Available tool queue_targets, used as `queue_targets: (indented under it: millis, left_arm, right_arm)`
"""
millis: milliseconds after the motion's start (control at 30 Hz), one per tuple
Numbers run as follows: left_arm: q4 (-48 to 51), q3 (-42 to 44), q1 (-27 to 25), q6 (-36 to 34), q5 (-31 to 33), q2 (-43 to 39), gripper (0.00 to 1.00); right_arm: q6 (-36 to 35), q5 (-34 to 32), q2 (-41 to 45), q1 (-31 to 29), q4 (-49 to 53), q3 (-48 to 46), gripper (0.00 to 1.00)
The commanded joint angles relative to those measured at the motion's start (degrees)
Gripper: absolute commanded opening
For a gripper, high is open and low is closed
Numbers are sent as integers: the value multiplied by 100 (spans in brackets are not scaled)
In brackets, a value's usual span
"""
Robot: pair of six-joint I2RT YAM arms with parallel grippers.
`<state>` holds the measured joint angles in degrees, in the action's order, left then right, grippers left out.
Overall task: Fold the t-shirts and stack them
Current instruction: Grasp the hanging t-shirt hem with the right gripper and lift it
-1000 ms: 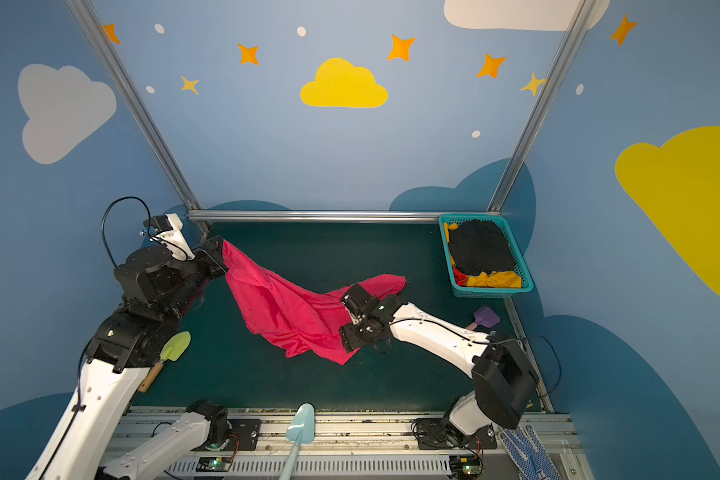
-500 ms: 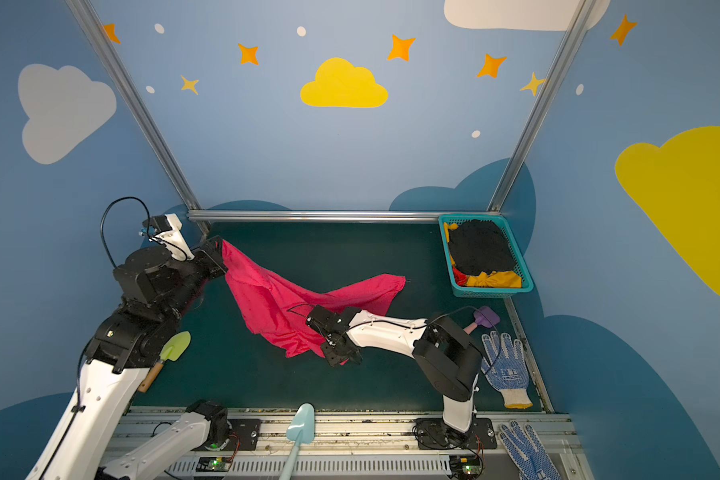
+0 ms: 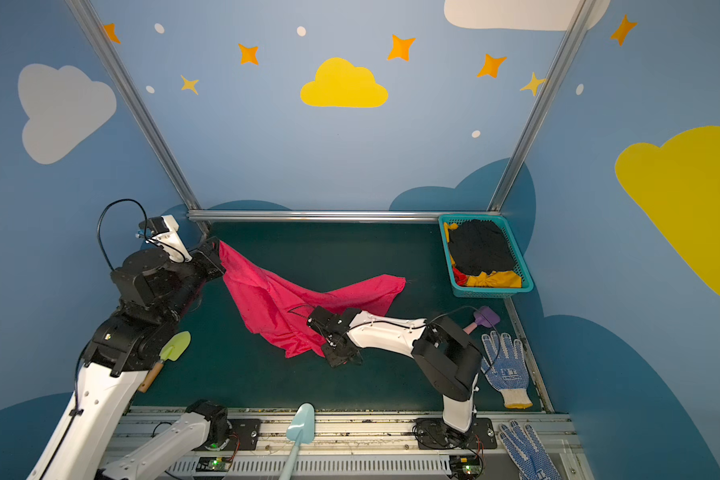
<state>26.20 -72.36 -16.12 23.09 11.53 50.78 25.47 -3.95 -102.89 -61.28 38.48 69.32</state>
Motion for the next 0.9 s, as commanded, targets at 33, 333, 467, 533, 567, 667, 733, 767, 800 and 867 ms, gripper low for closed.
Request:
queue_targets:
  millis: [33, 333, 467, 533, 567, 667, 733, 767, 800, 867]
  left_arm:
    - [-38, 2, 15, -131, 129, -43, 5]
    - [-70, 237, 14, -86, 69, 213, 5]
    - [-114, 368, 19, -53, 18, 383, 5]
    - [-139, 419, 22, -50, -18, 470, 5]
    - [-148, 443, 17, -50, -21, 516, 5]
    - [-167, 475, 21, -85, 27, 636, 5]
    - [-150, 477, 20, -109, 76, 705, 5]
    - [-150, 473, 21, -112, 90, 721, 5]
    - [-149, 469, 21, -120, 105, 731, 5]
    - [-149, 484, 21, -137, 118, 739, 5]
  right_arm:
    - [-120, 498, 698, 571, 224, 70, 0]
    - [-1029, 2171, -133, 1970, 788, 1165, 0]
    - [-1337, 2495, -1208, 2382, 1158, 2057, 3]
    - [-1412, 2582, -1678, 2546, 1337, 2527, 9]
    - [-1430, 2576, -1900, 2618, 1449, 2788, 11]
    - [-1411, 2355, -2206, 2781, 1625, 3299, 26]
    - [-1352, 2177, -2103, 2868, 1632, 3403, 33]
    - [-1322, 2098, -1952, 2900, 1585, 3361, 41]
    - [-1278, 2033, -1761, 2927, 1491, 3252, 47]
    - [-1175, 1928, -1351, 2954, 1275, 2929, 56]
